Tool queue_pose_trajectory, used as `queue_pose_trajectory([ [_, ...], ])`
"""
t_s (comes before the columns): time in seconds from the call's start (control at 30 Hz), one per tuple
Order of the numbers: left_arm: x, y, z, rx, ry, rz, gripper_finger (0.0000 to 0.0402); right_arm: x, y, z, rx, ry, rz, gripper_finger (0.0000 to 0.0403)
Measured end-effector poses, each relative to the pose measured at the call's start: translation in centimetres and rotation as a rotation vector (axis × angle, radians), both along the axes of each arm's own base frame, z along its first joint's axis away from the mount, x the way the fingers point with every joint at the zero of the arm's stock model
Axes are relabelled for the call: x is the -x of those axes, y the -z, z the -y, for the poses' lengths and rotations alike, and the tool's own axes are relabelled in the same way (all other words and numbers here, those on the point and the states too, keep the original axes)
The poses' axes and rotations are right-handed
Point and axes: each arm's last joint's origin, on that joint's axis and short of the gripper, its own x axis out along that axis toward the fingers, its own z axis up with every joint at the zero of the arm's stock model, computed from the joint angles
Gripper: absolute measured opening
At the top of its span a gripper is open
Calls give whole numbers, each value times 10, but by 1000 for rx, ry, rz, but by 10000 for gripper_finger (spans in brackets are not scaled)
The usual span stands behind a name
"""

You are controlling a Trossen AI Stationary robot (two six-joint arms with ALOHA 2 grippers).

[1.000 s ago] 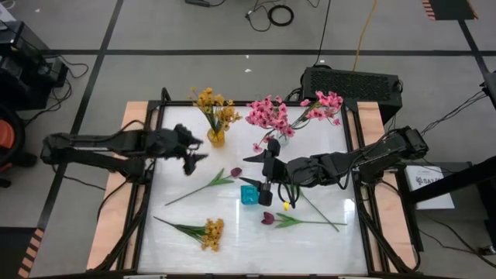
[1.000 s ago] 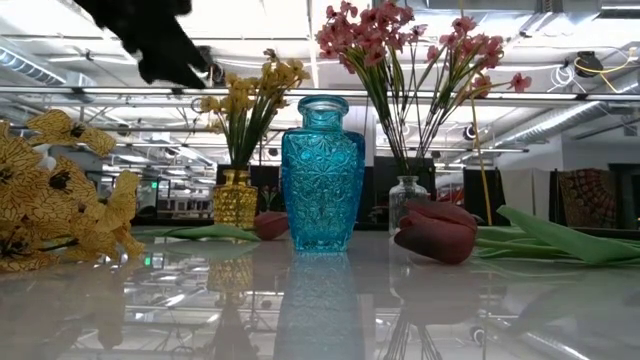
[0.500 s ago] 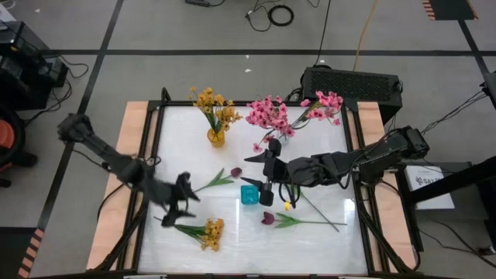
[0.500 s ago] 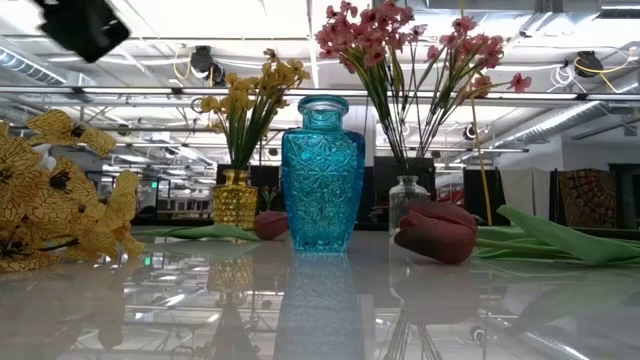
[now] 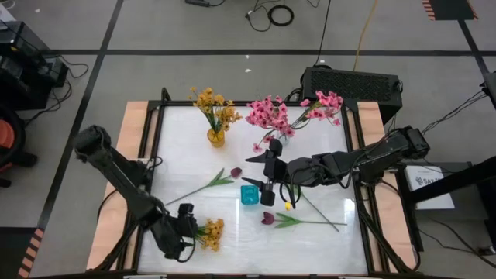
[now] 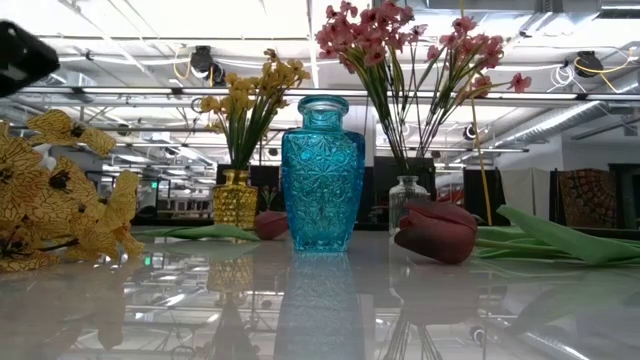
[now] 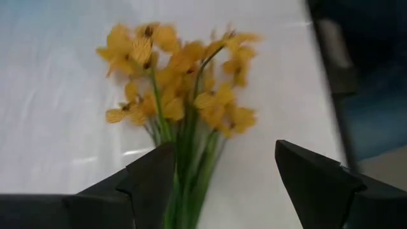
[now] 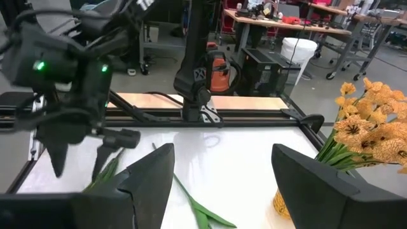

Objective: Sort flowers into vase by color
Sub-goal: Put the yellow flower into the yellow vase

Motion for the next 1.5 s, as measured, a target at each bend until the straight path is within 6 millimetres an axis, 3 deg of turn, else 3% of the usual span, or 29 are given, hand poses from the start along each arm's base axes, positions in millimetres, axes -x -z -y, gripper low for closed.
queue_pose_trajectory([
  [0.2,-2,25,4,-103,-35,-78,276,0,0,0,-1,-1,0,256],
  [0.5,-4,45,5,-157,-44,-164,265,0,0,-1,2,-3,1,256],
  [0.67,-9,47,3,-147,-64,-161,205,0,0,-1,3,-3,1,256],
  [0.97,-16,47,-4,-143,-6,-190,46,0,0,-2,5,-7,1,256],
  [1.07,-16,36,-9,-135,13,-157,13,0,0,-2,5,-7,1,256],
  [1.17,-18,16,-18,-122,-11,-72,22,0,0,-2,5,-7,1,256],
  [1.5,-11,-81,-68,-224,-122,458,18,25,-21,-2,-11,-24,15,256],
])
